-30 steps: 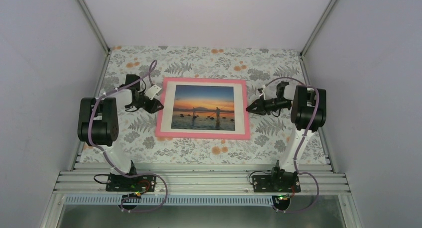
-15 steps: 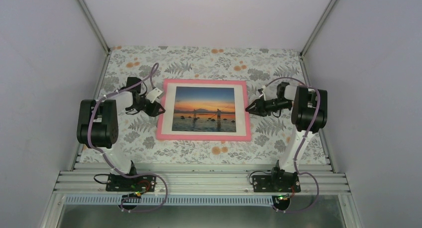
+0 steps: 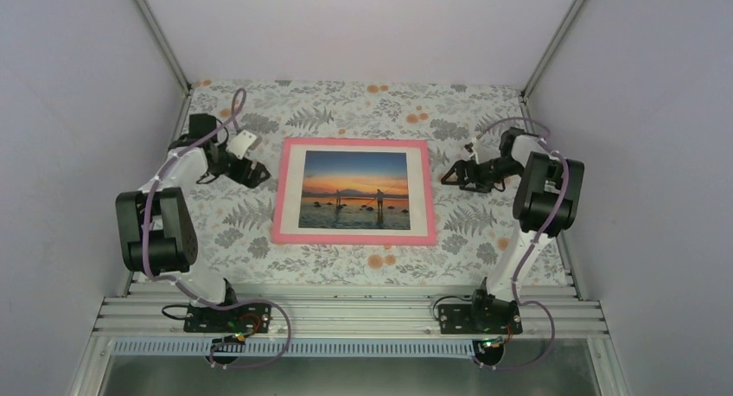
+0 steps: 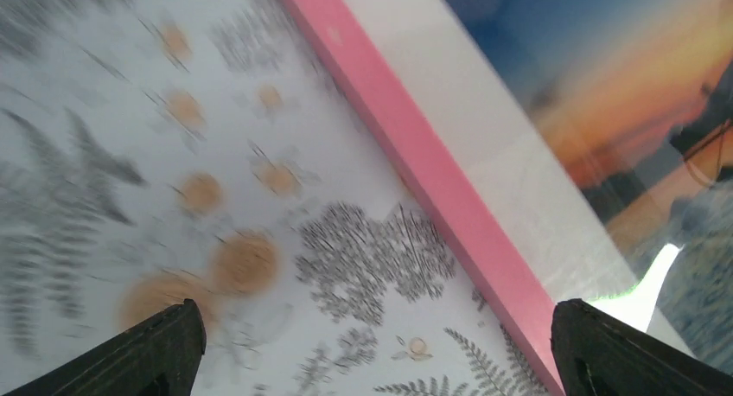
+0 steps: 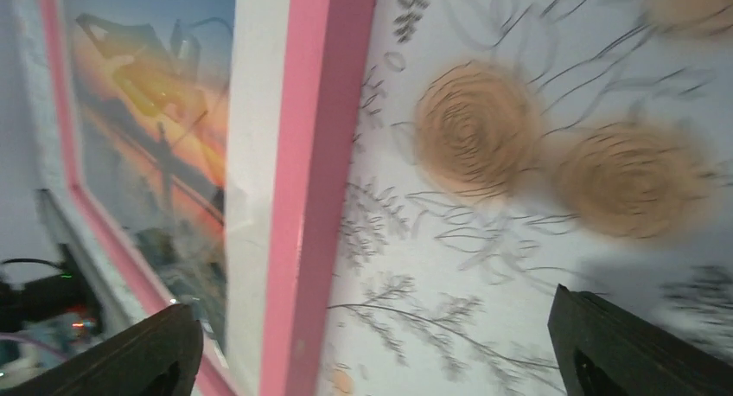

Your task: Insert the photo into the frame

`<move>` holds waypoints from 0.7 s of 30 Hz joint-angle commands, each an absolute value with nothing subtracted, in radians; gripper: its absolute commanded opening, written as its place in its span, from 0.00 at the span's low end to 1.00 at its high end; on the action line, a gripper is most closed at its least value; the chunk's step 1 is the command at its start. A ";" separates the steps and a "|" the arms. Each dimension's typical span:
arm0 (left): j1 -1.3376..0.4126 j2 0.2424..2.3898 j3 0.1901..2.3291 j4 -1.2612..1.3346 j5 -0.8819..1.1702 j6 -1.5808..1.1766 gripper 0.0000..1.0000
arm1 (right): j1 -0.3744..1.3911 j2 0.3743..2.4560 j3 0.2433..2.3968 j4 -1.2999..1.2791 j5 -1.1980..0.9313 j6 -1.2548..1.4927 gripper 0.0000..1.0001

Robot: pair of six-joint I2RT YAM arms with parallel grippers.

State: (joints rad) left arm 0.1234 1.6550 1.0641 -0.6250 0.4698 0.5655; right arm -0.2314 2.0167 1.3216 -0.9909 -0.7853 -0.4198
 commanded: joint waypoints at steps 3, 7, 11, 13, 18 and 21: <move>0.143 1.525 1.197 -0.653 0.483 0.563 1.00 | -0.243 1.909 1.507 -1.061 -0.702 -0.495 1.00; 0.147 1.497 1.298 -0.651 0.489 0.479 1.00 | -0.242 1.829 1.621 -1.043 -0.787 -0.460 1.00; 0.153 1.465 1.337 -0.611 0.506 0.404 1.00 | -0.242 1.724 1.571 -0.926 -0.883 -0.378 1.00; 0.160 1.422 1.283 -0.551 0.509 0.373 1.00 | -0.242 1.638 1.474 -0.820 -0.937 -0.322 1.00; 0.169 1.361 1.180 -0.504 0.482 0.338 1.00 | -0.242 1.463 1.230 -0.637 -0.955 -0.287 1.00; 0.177 1.335 1.138 -0.492 0.487 0.339 1.00 | -0.243 1.425 1.171 -0.640 -0.924 -0.313 1.00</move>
State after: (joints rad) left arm 0.1650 1.3666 1.1915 -0.5358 0.4820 0.3737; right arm -0.2371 1.4597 1.2442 -0.7300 -0.9073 -0.3210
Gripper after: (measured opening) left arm 0.999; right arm 0.998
